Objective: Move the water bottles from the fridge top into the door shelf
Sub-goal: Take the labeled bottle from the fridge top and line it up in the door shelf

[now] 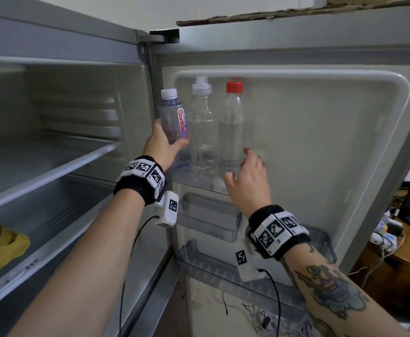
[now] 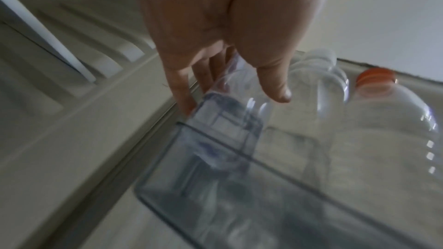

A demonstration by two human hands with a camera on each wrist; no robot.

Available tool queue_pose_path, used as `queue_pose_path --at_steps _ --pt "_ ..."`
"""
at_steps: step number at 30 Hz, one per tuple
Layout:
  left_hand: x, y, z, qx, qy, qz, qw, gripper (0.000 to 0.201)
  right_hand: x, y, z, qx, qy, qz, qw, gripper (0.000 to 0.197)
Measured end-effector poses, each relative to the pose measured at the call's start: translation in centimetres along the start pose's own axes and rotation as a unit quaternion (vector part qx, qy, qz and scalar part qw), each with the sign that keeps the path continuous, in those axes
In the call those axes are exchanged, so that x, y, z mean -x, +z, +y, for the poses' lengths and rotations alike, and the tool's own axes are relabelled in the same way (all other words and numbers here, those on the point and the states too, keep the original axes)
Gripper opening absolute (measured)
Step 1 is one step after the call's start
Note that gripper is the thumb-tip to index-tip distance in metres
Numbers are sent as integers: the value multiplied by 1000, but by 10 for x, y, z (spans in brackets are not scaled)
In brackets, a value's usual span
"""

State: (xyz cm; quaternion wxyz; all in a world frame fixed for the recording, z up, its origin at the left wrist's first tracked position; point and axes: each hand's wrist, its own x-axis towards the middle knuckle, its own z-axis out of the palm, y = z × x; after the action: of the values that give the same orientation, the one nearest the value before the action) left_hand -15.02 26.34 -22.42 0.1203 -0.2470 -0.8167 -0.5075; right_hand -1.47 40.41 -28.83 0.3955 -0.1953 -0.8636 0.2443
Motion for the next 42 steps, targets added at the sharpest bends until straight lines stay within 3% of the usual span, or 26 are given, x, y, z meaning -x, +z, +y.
queue_pose_path --at_steps 14,32,42 --pt "-9 -11 -10 -79 24 -64 994 76 1 5 -1 -8 11 17 1000 66" --pt "-6 -4 -10 -93 12 -31 995 78 2 5 -1 -7 9 24 1000 65" --pt "-6 -8 -17 -71 19 -59 996 75 5 5 -3 -27 4 26 999 65"
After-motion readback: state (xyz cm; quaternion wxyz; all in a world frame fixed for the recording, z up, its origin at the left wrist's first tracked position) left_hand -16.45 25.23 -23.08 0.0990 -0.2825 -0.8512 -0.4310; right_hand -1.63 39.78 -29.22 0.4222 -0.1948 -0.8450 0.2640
